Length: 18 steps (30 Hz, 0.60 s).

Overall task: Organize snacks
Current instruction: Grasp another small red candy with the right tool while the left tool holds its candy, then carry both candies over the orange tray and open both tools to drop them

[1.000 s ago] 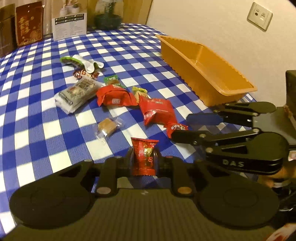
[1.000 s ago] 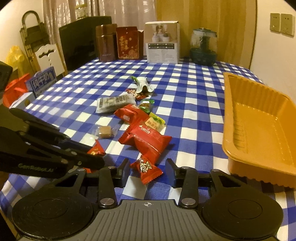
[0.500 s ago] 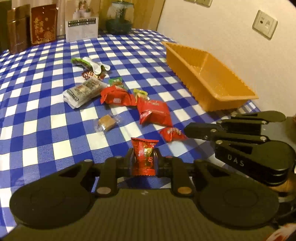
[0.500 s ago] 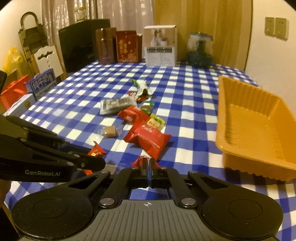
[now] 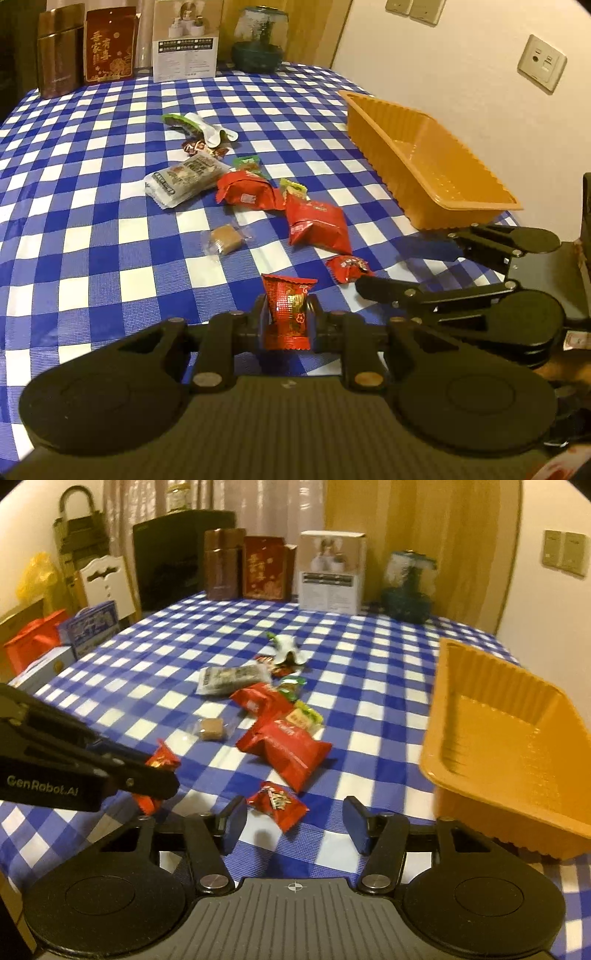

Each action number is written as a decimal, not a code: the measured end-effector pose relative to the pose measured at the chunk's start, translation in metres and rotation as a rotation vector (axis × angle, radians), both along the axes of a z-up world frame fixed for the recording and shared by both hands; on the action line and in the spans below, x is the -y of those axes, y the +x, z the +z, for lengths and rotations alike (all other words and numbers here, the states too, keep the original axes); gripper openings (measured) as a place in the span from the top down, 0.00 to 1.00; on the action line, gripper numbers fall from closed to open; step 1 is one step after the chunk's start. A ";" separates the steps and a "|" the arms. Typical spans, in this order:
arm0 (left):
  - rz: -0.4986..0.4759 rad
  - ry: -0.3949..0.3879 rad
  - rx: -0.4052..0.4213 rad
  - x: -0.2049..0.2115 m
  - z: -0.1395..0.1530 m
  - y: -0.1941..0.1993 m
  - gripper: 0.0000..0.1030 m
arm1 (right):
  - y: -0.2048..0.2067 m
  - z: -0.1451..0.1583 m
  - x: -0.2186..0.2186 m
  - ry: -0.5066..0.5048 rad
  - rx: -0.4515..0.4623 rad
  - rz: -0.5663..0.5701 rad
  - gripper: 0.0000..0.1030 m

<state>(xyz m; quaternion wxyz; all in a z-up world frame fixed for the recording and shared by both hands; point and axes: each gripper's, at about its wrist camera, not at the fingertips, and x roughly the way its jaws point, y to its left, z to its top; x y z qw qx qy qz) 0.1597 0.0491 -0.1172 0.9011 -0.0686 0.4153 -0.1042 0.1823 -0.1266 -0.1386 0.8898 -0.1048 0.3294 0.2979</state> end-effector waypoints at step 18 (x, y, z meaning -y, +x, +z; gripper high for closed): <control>0.017 -0.010 0.000 -0.001 0.001 0.004 0.82 | 0.001 -0.005 -0.015 -0.006 -0.034 0.044 0.83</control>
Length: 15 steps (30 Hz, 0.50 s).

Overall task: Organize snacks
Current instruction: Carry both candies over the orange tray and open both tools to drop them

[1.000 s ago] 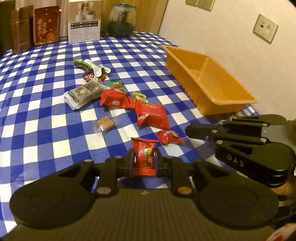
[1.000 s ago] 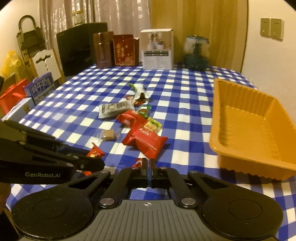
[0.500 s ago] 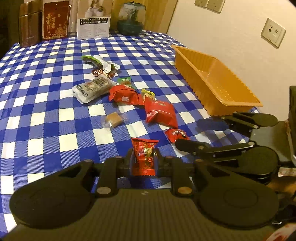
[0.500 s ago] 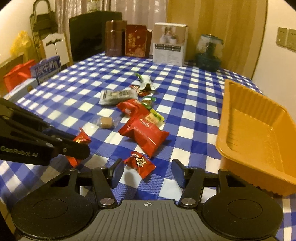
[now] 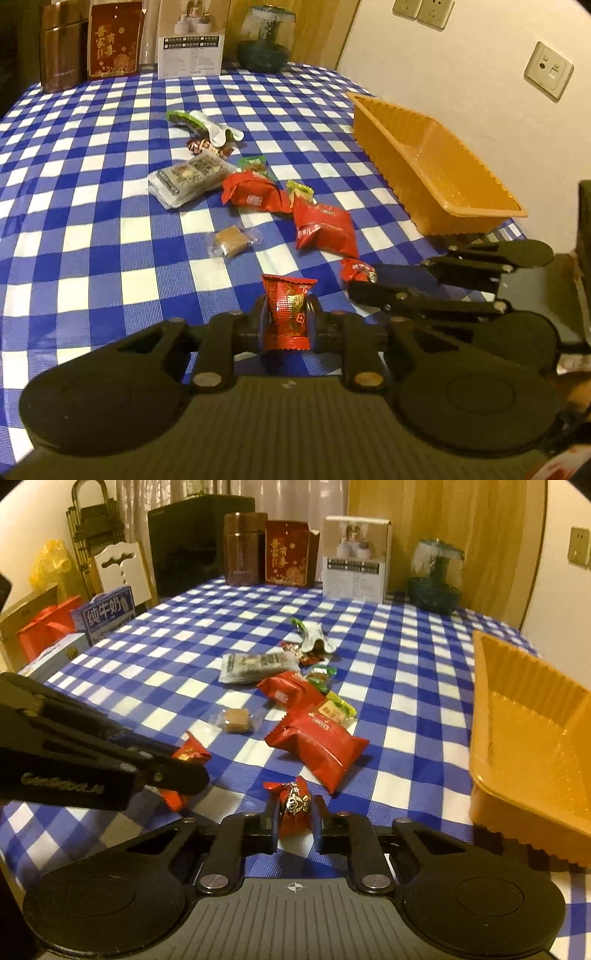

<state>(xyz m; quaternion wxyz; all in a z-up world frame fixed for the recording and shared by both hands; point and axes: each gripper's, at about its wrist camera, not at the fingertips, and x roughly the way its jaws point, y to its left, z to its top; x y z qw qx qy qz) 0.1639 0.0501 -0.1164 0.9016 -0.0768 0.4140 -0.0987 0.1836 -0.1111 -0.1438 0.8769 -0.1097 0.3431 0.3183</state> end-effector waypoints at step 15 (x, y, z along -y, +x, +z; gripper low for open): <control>-0.047 -0.034 0.098 0.052 0.054 0.013 0.82 | -0.018 0.071 0.068 0.138 0.156 -0.265 0.83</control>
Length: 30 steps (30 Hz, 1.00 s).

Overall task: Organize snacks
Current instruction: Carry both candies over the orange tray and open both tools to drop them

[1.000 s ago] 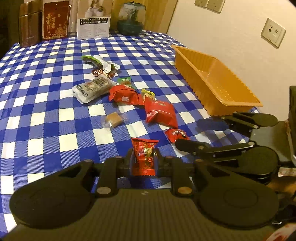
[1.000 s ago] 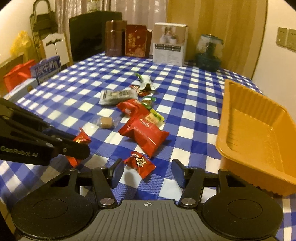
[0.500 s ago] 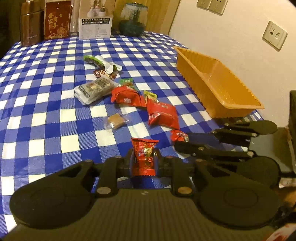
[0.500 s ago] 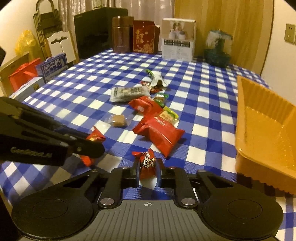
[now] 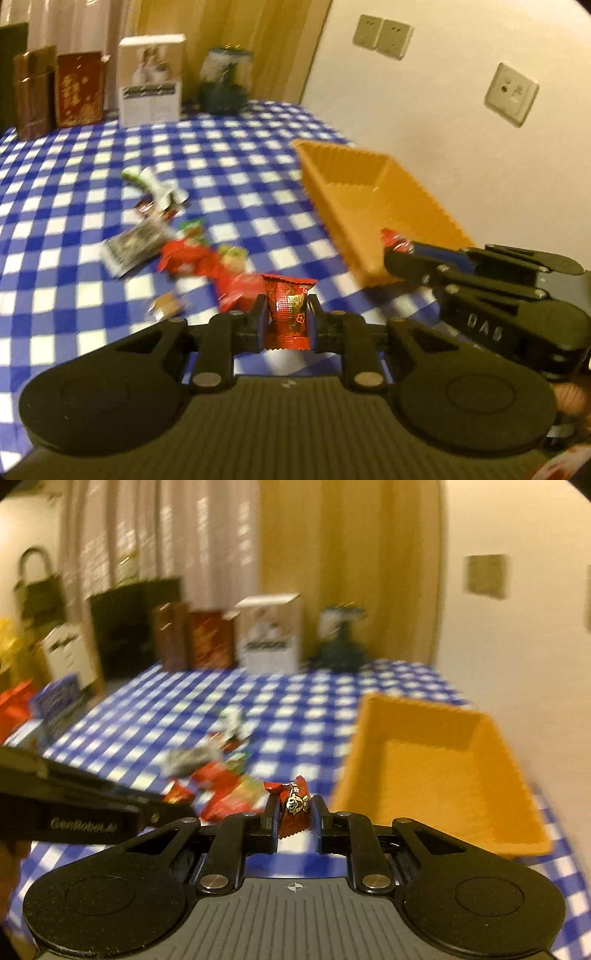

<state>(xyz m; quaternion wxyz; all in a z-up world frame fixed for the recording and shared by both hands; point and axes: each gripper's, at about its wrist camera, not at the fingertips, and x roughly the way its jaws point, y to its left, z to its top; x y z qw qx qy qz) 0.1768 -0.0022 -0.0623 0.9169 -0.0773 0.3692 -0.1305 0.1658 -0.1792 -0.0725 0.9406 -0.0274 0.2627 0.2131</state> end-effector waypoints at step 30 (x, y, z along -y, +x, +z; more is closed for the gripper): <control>-0.131 0.003 0.065 0.109 -0.006 0.096 0.69 | 0.056 -0.017 0.110 0.098 -0.055 -0.400 0.83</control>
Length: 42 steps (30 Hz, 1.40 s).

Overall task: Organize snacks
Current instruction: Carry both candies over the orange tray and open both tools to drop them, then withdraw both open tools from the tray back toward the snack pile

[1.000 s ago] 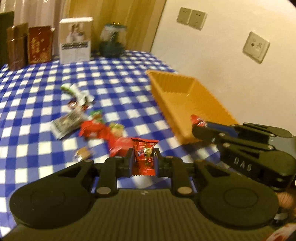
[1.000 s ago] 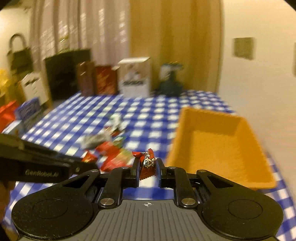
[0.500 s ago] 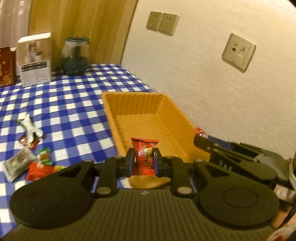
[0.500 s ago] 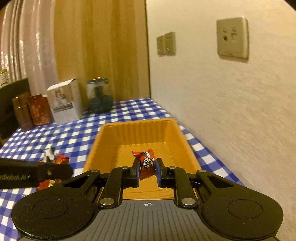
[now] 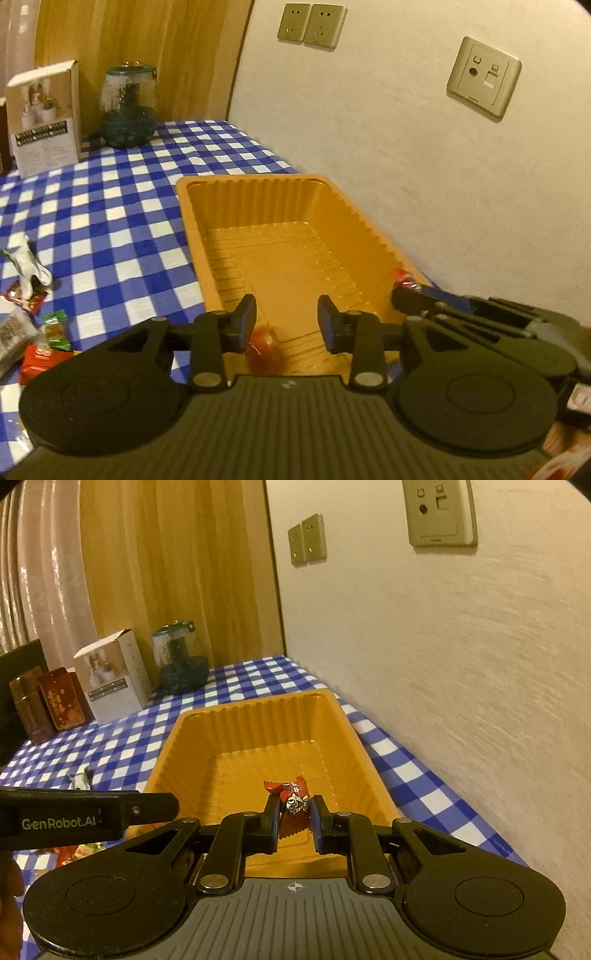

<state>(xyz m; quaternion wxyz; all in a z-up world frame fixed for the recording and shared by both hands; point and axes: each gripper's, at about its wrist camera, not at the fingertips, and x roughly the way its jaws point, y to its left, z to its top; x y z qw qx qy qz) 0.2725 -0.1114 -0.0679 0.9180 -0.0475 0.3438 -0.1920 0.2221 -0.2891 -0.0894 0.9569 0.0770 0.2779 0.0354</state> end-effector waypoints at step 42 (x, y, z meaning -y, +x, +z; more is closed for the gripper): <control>0.160 0.015 -0.011 -0.059 0.013 -0.069 0.40 | -0.043 0.024 -0.029 0.035 0.016 0.028 0.27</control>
